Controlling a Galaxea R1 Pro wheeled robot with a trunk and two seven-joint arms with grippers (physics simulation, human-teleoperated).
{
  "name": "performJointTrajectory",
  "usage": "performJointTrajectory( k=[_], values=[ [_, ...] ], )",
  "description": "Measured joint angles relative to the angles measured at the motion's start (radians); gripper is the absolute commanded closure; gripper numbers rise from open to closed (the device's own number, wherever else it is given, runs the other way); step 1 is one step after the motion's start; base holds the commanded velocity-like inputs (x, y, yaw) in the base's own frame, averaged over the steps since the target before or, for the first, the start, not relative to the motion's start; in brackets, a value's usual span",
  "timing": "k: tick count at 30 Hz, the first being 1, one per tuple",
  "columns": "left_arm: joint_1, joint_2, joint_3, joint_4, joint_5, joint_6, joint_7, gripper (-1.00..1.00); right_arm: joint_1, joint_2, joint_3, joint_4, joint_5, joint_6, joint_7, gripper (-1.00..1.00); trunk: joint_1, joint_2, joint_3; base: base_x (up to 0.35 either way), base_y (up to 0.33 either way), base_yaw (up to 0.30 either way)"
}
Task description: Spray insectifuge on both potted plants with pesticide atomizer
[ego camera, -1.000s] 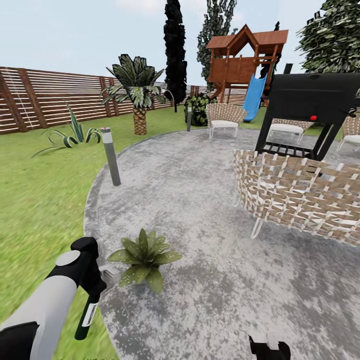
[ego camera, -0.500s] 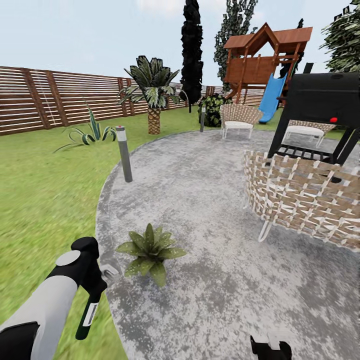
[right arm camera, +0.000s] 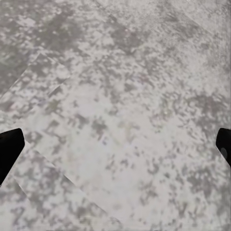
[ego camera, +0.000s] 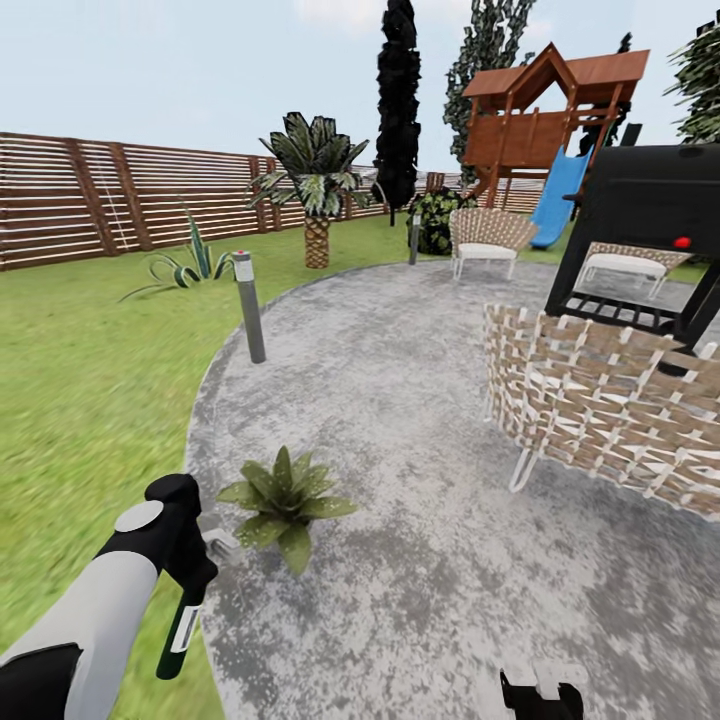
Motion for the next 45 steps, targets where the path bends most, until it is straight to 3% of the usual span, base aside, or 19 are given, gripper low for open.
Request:
performJointTrajectory(
  k=[5, 9, 10, 11, 12, 14, 16, 19, 21, 23, 30, 32, 34, 35, 36, 37, 38, 42, 45],
  values=[
    [0.001, -0.006, -0.004, 0.003, 0.030, 0.071, 0.024, 1.00, 0.000, -0.001, -0.001, 0.000, 0.000, 0.001, 0.001, -1.00, 0.000, 0.000, 0.000, 0.059, -0.056, 0.077],
    [0.002, -0.019, -0.005, 0.012, 0.147, 0.086, 0.107, 1.00, 0.000, -0.002, -0.001, 0.000, 0.000, 0.002, 0.001, -1.00, 0.000, 0.000, 0.000, 0.005, -0.004, 0.006],
    [0.002, -0.032, -0.006, 0.009, 0.176, 0.089, 0.146, 1.00, 0.000, -0.002, -0.001, 0.000, 0.000, 0.002, 0.001, -1.00, 0.000, 0.000, 0.000, 0.000, 0.000, 0.000],
    [0.002, -0.083, -0.005, 0.009, 0.203, 0.098, 0.266, 1.00, 0.000, -0.002, -0.001, 0.000, 0.000, 0.002, 0.001, -1.00, 0.000, 0.000, 0.000, 0.000, 0.000, 0.000],
    [0.002, -0.112, -0.006, 0.013, 0.213, 0.110, 0.305, 1.00, 0.000, -0.002, -0.001, 0.000, 0.000, 0.002, 0.001, -1.00, 0.000, 0.000, 0.000, 0.000, 0.000, 0.000],
    [0.001, -0.130, -0.003, 0.018, 0.213, 0.116, 0.338, 1.00, 0.000, -0.002, -0.001, 0.000, 0.000, 0.002, 0.001, -1.00, 0.000, 0.000, 0.000, 0.000, 0.000, 0.000],
    [0.007, -0.122, 0.047, 0.019, 0.208, 0.115, 0.350, 1.00, 0.000, -0.002, -0.001, 0.000, 0.000, 0.002, 0.001, -1.00, 0.000, 0.000, 0.000, 0.000, 0.000, 0.000],
    [0.096, -0.119, 0.062, 0.008, 0.212, 0.116, 0.387, 1.00, 0.000, -0.002, 0.000, 0.000, 0.000, 0.002, 0.001, -1.00, 0.000, 0.000, 0.000, 0.000, 0.000, 0.000],
    [0.117, -0.118, 0.155, 0.005, 0.225, 0.114, 0.434, 1.00, 0.000, -0.002, 0.000, 0.001, 0.000, 0.002, 0.002, -1.00, 0.000, 0.000, 0.000, 0.000, 0.000, 0.000],
    [0.118, -0.118, 0.189, 0.008, 0.225, 0.111, 0.493, 1.00, 0.000, -0.002, 0.000, 0.001, 0.000, 0.002, 0.002, -1.00, 0.000, 0.000, 0.000, 0.000, 0.000, 0.000],
    [0.137, -0.129, 0.202, 0.004, 0.238, 0.110, 0.578, 1.00, 0.000, 0.000, 0.000, 0.001, -0.001, 0.002, 0.001, -1.00, 0.000, 0.000, 0.000, 0.000, 0.000, 0.188],
    [0.138, -0.134, 0.204, 0.003, 0.258, 0.112, 0.587, 1.00, 0.000, 0.000, 0.000, 0.000, -0.002, 0.002, 0.000, -1.00, 0.000, 0.000, 0.000, 0.000, 0.000, 0.265],
    [0.138, -0.137, 0.204, 0.004, 0.305, 0.112, 0.591, 1.00, 0.000, -0.001, -0.001, 0.000, -0.002, 0.002, 0.000, -1.00, 0.000, 0.000, 0.000, 0.000, 0.000, 0.198],
    [0.139, -0.137, 0.203, 0.006, 0.353, 0.112, 0.596, 1.00, 0.000, -0.001, -0.001, 0.000, -0.002, 0.002, 0.000, -1.00, 0.000, 0.000, 0.000, 0.000, 0.000, 0.071],
    [0.146, -0.137, 0.201, 0.011, 0.430, 0.109, 0.625, 1.00, 0.000, -0.002, -0.001, 0.000, -0.002, 0.002, 0.000, -1.00, 0.000, 0.000, 0.000, 0.000, 0.000, 0.009],
    [0.182, -0.138, 0.195, 0.018, 0.552, 0.050, 0.792, 1.00, 0.000, -0.002, 0.000, 0.000, -0.001, 0.001, 0.001, -1.00, 0.000, 0.000, 0.000, 0.000, 0.000, 0.003],
    [0.191, -0.147, 0.194, 0.020, 0.578, 0.033, 0.850, 1.00, 0.000, -0.002, 0.000, 0.000, 0.000, 0.000, 0.001, -1.00, 0.000, 0.000, 0.000, 0.000, 0.000, 0.002],
    [0.195, -0.186, 0.192, 0.020, 0.590, 0.023, 0.879, 1.00, 0.000, -0.003, 0.000, 0.000, 0.000, 0.001, 0.001, -1.00, 0.000, 0.000, 0.000, 0.000, -0.050, 0.000],
    [0.195, -0.196, 0.191, 0.020, 0.587, 0.020, 0.882, 1.00, 0.000, -0.003, 0.000, 0.001, 0.000, 0.001, 0.001, -1.00, 0.000, 0.000, 0.000, 0.000, -0.228, 0.000]
  ],
)
